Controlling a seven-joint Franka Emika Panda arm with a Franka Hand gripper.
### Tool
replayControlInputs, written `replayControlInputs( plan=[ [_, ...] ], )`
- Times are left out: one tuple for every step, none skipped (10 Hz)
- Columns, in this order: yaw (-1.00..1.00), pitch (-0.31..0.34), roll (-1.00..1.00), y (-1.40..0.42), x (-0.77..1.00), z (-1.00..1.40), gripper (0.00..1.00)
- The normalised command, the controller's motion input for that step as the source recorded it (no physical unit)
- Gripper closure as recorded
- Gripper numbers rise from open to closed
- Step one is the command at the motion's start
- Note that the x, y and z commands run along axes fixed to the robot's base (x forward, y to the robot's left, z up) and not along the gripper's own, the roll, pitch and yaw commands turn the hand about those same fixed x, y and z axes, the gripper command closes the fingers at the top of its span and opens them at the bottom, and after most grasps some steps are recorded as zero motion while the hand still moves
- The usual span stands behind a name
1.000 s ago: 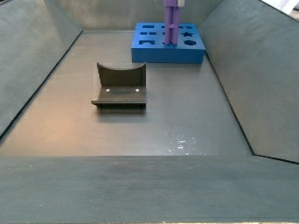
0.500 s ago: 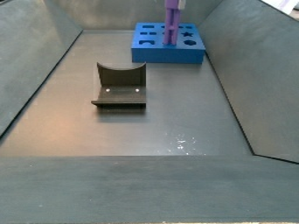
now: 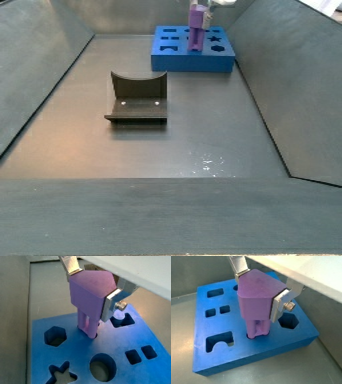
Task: Pick up the 3 prong object. Move up. Move to above the board. Insert the 3 prong object.
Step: Insert the 3 prong object.
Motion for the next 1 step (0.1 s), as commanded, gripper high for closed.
replayControlInputs(
  plan=[
    [0.00,0.000,0.00,0.00,0.00,0.00,1.00]
  ],
)
